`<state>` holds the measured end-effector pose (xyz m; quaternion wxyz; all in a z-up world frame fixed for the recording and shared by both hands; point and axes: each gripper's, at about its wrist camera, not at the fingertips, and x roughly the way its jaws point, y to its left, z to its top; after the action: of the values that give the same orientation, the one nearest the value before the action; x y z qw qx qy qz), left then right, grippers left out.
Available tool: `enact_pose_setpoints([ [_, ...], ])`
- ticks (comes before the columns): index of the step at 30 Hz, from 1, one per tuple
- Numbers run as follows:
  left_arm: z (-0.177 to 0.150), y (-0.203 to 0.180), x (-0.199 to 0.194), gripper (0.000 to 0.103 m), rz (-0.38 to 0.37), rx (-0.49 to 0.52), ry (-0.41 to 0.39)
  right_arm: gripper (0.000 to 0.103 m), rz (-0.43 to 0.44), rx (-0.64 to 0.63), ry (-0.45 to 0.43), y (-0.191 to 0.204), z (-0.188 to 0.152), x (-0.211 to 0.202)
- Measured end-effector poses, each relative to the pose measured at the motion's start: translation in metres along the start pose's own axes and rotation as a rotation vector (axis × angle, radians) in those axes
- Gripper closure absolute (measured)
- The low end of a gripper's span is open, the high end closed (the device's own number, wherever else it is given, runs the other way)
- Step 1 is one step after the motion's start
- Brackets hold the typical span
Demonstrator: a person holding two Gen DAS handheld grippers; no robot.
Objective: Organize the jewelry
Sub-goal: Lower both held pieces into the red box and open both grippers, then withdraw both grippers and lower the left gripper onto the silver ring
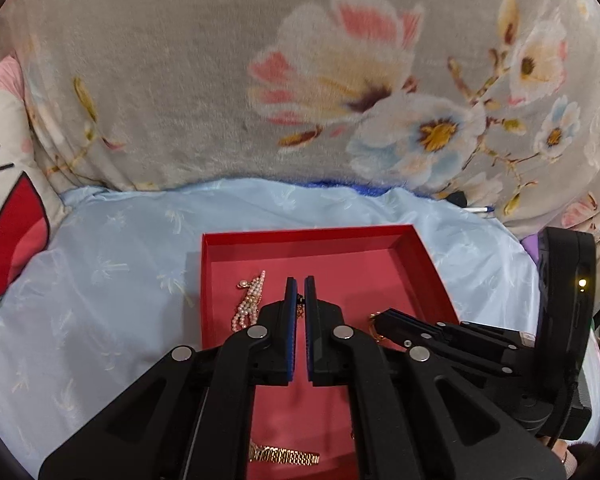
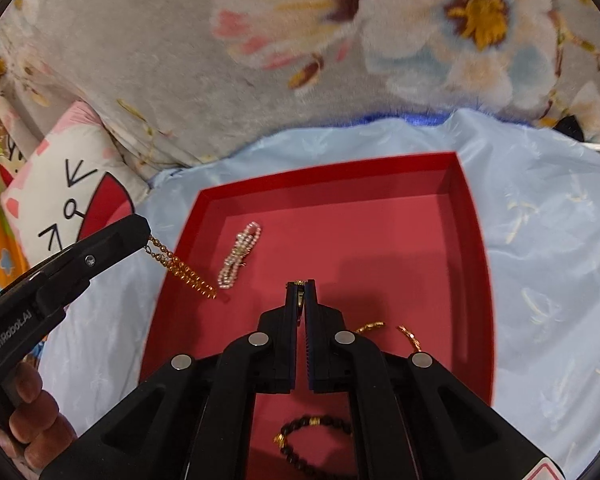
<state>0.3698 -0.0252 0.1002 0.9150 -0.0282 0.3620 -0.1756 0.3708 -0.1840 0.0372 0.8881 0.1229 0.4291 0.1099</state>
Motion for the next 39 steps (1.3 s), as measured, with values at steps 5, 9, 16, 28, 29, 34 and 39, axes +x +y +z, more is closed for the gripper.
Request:
enact_pose_setpoints([
  [5,0.001,0.008,0.023,0.1,0.001,-0.016,0.036,0.1,-0.03,-0.019,0.051,0.003,0.003,0.025],
  [9,-0.001,0.013,0.028,0.095,0.007,-0.047,0.033,0.081,-0.077,-0.037,0.022,0.007,0.004,0.027],
  [16,-0.005,0.014,0.002,0.051,0.065,-0.061,-0.044,0.059,-0.036,0.04,-0.112,-0.005,-0.005,-0.021],
  [28,-0.098,-0.004,-0.096,0.037,0.143,-0.047,-0.051,0.058,0.039,0.042,-0.146,-0.002,-0.137,-0.137],
  [29,-0.109,-0.005,-0.102,0.037,0.135,-0.054,-0.042,0.058,0.034,0.035,-0.132,0.0,-0.156,-0.144],
  [34,-0.177,-0.007,-0.131,0.037,0.129,-0.082,0.021,0.058,-0.006,-0.033,-0.081,0.018,-0.228,-0.168],
  [39,-0.227,0.002,-0.159,0.037,0.114,-0.141,0.068,0.058,-0.016,-0.063,-0.025,0.031,-0.284,-0.184],
])
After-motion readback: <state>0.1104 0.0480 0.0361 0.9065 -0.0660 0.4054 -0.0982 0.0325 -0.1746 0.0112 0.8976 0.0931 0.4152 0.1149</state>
